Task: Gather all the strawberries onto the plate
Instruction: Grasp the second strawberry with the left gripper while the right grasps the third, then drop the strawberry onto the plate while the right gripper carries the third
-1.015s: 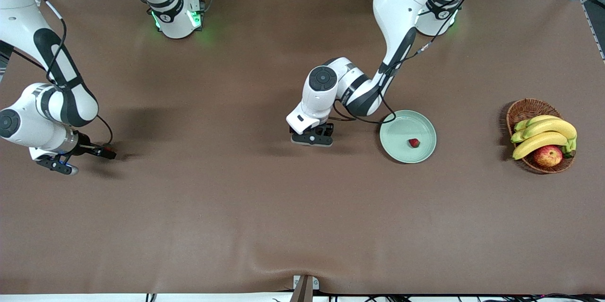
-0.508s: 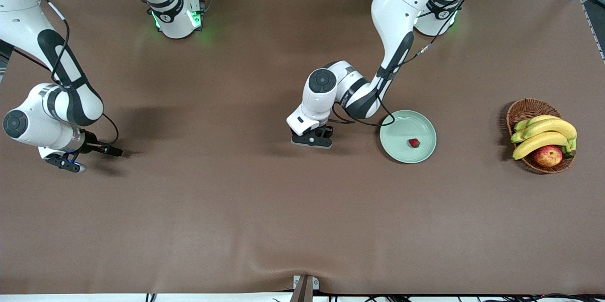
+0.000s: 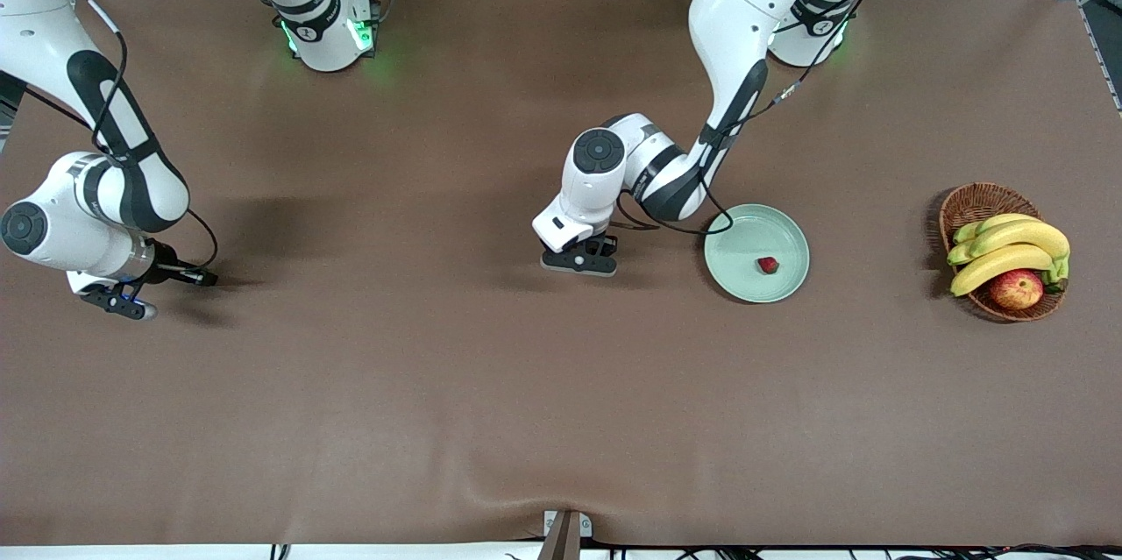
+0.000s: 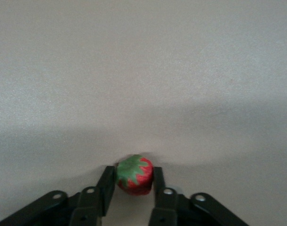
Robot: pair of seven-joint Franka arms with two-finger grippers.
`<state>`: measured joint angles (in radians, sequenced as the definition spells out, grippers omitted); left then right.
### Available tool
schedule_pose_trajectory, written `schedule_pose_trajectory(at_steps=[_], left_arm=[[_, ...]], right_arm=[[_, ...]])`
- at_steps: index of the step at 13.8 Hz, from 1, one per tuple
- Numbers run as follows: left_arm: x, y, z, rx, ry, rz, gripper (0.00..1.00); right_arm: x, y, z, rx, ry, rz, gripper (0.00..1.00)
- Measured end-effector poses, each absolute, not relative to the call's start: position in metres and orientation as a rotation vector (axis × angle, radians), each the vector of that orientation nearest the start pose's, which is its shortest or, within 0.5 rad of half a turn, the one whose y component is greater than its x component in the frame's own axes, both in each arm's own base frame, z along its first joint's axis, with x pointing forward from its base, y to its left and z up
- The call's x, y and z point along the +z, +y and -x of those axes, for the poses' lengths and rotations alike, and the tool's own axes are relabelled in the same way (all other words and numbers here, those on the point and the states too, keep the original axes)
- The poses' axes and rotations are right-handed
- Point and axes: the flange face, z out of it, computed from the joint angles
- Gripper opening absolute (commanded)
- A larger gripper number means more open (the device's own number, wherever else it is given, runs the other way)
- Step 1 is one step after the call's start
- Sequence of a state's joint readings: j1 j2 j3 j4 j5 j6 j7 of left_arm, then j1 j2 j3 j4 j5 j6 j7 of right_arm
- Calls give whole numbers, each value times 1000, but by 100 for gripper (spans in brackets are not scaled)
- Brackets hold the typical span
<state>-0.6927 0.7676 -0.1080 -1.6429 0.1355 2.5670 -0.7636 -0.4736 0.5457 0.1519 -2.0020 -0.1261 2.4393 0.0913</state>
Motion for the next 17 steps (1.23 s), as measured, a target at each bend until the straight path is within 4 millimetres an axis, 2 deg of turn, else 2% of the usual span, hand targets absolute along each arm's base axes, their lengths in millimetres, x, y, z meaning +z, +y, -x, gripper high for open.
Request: schedule_pose_trajectory(at_steps=[2,4,6,8,10,11,13,15,17], left_arm=[[185,-496,-496,-207,170,3240,0],[196,-493,-506,-216,150,3236,0],[224,-480,-523,-213,118,3213,0],[270,-443,-552,-204,162,3170,0],[310,-384,-582,-171,203,3126,0],[320,-354,-590,-151,210,3110,0],[321,-304,-589,-100,228,3084,0],[309,-257,-582,-62,249,3070,0],[286,-215,-574,-38,245,3071,0]], right_arm=[[179,-185,-565,165,491,3081,5],[188,-177,-569,153,458,3084,5],[204,-162,-577,124,416,3086,5],[222,-142,-590,97,363,3083,5],[241,-119,-607,55,336,3071,5],[250,-102,-616,38,345,3061,5],[267,-58,-633,12,397,3047,5],[277,6,-650,-12,488,3011,5],[277,73,-665,-7,587,2940,3]])
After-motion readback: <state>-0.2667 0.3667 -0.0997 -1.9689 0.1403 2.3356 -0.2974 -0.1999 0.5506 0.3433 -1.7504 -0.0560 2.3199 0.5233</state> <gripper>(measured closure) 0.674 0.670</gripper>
